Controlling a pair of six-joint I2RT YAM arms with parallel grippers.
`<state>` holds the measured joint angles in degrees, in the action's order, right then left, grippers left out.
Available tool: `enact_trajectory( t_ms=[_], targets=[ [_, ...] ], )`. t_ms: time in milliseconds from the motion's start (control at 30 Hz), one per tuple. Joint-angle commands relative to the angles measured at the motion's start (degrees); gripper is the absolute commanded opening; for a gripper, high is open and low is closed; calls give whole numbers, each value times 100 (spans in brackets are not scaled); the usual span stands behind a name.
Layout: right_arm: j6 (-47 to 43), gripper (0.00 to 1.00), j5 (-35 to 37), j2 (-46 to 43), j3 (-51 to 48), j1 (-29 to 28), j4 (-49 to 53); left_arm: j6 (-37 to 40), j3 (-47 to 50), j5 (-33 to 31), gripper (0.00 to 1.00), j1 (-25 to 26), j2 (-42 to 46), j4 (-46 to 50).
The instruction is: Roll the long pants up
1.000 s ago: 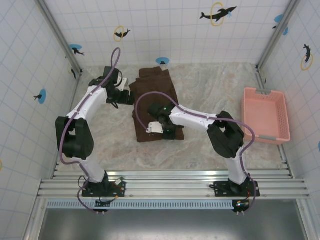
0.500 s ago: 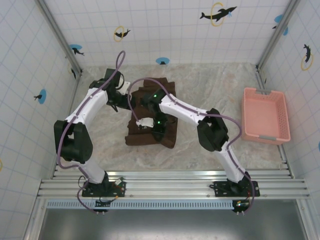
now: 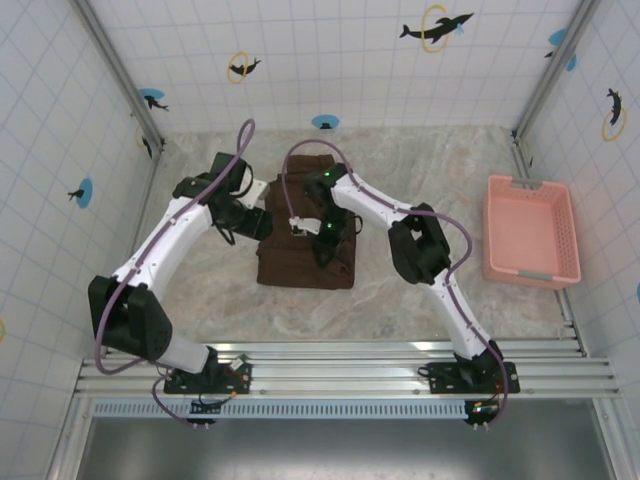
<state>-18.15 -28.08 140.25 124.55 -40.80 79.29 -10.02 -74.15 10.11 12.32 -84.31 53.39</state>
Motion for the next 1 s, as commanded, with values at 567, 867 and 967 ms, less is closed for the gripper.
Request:
enact_trajectory(
  t_ms=[567,867,967],
  targets=[
    [754,40,735,198,764,232,-668,-598,567,767,61,553,-1282,-559],
    [523,53,1954,-1200,154,602,-1231,-519,313,722,59,553,-2056,-674],
    [170,54,1911,-2081,-962,414,-1689,-475,160,736,59,553,-2187,-663]
  ],
)
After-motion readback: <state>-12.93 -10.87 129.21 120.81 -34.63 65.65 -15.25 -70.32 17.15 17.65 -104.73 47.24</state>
